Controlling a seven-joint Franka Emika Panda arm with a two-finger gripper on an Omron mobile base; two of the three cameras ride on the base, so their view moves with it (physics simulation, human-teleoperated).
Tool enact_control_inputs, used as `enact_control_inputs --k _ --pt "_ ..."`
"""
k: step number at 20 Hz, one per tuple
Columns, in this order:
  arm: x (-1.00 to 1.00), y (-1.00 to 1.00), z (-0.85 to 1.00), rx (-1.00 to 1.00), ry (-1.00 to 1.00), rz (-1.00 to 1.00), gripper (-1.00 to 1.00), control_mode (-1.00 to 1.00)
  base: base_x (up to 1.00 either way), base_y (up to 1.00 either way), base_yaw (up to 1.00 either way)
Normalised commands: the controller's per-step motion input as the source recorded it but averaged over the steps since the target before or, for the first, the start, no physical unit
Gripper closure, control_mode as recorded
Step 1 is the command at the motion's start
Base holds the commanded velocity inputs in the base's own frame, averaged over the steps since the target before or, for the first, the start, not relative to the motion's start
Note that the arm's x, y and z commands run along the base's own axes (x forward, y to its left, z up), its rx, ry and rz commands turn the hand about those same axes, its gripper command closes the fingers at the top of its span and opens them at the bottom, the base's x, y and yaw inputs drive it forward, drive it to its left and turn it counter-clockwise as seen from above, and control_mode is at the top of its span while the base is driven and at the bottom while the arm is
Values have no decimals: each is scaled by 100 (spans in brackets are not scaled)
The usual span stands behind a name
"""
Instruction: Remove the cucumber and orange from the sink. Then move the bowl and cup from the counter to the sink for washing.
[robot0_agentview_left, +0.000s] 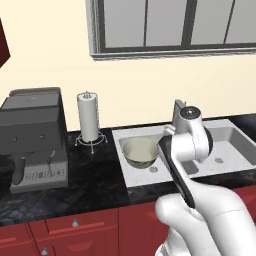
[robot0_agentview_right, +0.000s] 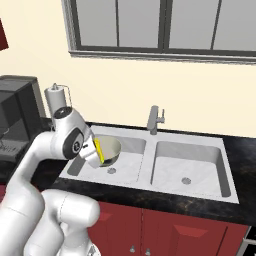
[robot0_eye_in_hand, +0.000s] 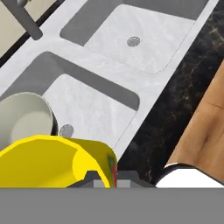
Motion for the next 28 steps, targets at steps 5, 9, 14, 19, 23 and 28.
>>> enact_control_inputs --k 5,9,14,19,23,28 --pt "32 -26 -8 5 8 -10 100 -100 0 0 0" --pt "32 -23 -12 9 7 -10 100 -100 0 0 0" --pt "29 -20 -16 5 4 -15 100 -100 0 0 0" --pt "23 -8 -24 0 1 -23 100 -100 0 0 0" --pt "20 -11 -24 0 1 -27 100 -100 0 0 0" --pt "22 -10 -26 7 2 -25 100 -100 0 0 0"
